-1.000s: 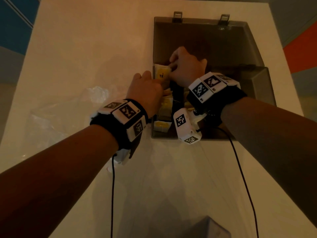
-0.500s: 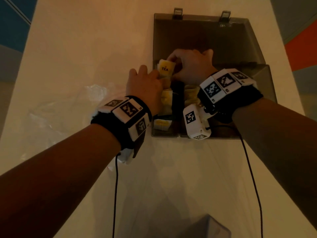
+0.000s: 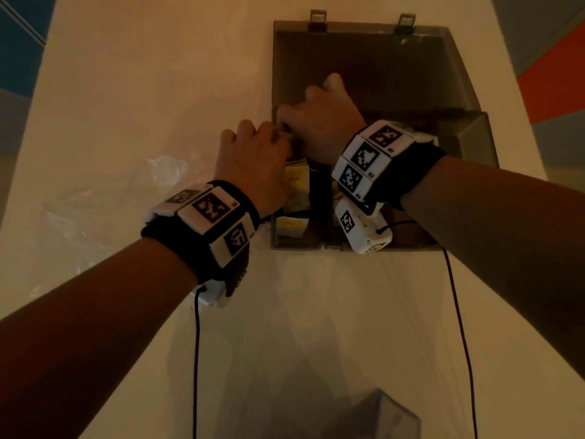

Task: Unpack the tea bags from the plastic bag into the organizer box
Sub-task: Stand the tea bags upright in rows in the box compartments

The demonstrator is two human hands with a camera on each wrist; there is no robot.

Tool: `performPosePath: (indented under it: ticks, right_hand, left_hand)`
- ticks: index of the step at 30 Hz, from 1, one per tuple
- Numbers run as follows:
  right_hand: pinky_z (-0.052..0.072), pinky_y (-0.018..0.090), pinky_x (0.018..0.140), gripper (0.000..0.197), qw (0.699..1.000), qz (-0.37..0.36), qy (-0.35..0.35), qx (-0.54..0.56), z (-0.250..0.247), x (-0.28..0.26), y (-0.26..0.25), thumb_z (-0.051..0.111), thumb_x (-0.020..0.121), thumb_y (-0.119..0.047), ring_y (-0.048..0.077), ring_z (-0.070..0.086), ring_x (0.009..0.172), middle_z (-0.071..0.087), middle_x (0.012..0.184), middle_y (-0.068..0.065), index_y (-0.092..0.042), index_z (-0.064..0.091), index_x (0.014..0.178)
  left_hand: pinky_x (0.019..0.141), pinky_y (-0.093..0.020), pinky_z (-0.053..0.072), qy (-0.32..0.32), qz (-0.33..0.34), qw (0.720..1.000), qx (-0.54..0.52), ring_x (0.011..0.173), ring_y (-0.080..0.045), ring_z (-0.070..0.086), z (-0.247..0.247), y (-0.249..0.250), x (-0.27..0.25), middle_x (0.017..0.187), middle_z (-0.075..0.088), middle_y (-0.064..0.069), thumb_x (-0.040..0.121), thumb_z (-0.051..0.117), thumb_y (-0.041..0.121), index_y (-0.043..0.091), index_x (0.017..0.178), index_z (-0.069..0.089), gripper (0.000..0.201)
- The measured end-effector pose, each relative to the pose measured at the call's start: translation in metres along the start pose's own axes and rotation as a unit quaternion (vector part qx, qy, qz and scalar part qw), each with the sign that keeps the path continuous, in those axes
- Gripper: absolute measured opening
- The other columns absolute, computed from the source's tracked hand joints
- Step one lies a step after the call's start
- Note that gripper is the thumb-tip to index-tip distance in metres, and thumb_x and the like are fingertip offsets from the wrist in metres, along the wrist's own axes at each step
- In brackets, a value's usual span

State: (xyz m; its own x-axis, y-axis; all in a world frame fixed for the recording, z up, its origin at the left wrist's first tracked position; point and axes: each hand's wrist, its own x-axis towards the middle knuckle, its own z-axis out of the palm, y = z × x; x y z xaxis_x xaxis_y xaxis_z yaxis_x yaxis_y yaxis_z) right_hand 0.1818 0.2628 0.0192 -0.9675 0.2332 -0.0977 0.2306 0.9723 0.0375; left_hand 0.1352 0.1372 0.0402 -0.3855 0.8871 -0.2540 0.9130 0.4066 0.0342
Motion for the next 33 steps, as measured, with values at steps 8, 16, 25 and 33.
performPosePath:
  ticks: [8,16,25,33]
  right_hand:
    - [0.023,0.040,0.100,0.021,0.996,0.062,-0.026,0.062,-0.004,-0.001,0.003,0.046,0.090,-0.036,0.027,0.056,0.093,0.055,0.082,0.001,-0.020,0.055,0.101]
    - [0.023,0.043,0.102,0.016,0.998,0.044,-0.031,0.018,-0.009,-0.001,-0.002,0.055,0.084,-0.037,0.026,0.054,0.096,0.055,0.080,0.002,-0.024,0.059,0.093]
    - [0.018,0.043,0.104,0.032,0.961,0.140,-0.052,0.234,-0.027,-0.011,0.015,0.057,0.085,-0.027,0.017,0.051,0.114,0.060,0.116,-0.009,-0.030,0.050,0.116]
    - [0.020,0.045,0.104,0.027,0.966,0.097,-0.198,0.133,-0.045,-0.032,0.017,0.048,0.091,-0.013,0.024,0.046,0.107,0.058,0.103,-0.003,-0.030,0.069,0.086]
  left_hand:
    - [0.092,-0.046,0.031,0.006,0.015,1.000,0.019,0.116,-0.037,0.035,0.004,-0.004,0.004,0.130,0.041,-0.013,0.090,0.046,0.032,0.016,0.122,0.054,0.036]
    - [0.094,-0.046,0.030,-0.005,0.023,0.999,0.023,0.118,-0.037,0.033,-0.001,-0.004,0.002,0.133,0.040,-0.011,0.090,0.047,0.024,0.022,0.119,0.057,0.031]
    - [0.072,-0.033,0.024,0.048,0.065,0.994,-0.074,0.098,-0.029,0.037,-0.004,0.003,-0.003,0.119,0.046,-0.014,0.073,0.059,0.018,0.009,0.110,0.050,0.040]
    - [0.098,-0.041,0.031,-0.091,0.136,0.981,0.100,0.130,-0.030,0.028,0.000,0.002,0.006,0.144,0.038,0.000,0.090,0.041,0.035,0.024,0.127,0.048,0.040]
